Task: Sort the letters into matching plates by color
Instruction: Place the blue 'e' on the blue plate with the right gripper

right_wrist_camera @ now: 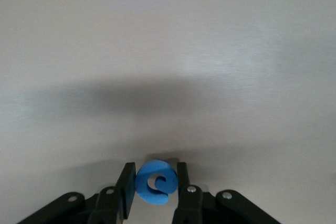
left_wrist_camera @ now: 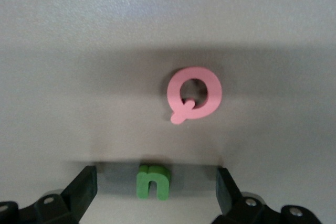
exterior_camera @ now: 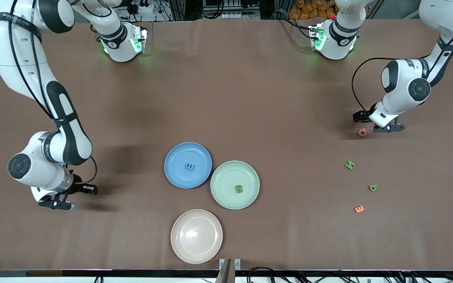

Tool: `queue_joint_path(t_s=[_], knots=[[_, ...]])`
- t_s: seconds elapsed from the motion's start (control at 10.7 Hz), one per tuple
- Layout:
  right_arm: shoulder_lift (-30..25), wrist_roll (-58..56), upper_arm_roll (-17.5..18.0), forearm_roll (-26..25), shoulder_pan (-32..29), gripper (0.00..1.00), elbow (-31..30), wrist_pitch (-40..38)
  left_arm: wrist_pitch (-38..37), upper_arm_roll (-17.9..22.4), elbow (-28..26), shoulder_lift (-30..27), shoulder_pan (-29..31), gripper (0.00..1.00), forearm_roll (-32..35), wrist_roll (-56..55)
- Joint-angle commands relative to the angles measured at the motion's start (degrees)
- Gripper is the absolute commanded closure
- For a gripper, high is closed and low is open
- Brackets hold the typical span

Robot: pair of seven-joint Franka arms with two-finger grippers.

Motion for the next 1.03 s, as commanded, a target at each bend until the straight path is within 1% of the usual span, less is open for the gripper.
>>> queue_joint_path(t_s=[0.0,0.19,0.56,0.75,0.94], knots=[[-3.28,6.86,-0.05,2.39,4.49,0.75,-0.48,-2.11,-2.48,1.49,-0.71,-0.78,2.76,1.00,1.28,5.45],[-4.51,19.31,-0.05,2.40,9.49,0.75,-0.40,-3.08,-2.76,1.85,-0.80,-0.95,2.77,1.00,1.19,6.42],[-4.78,37.97,-0.05,2.48,18.90,0.74,1.36,-5.72,-2.94,1.85,-0.72,-1.21,2.77,1.00,1.19,5.72],[-4.35,43.79,-0.05,2.57,23.21,0.74,1.80,-5.72,-3.02,1.76,-0.45,-1.48,2.68,1.00,1.10,5.71],[-3.65,48.11,-0.05,2.57,26.21,0.74,1.98,-5.63,-3.02,1.76,-0.10,-2.88,2.59,1.00,1.10,5.89]])
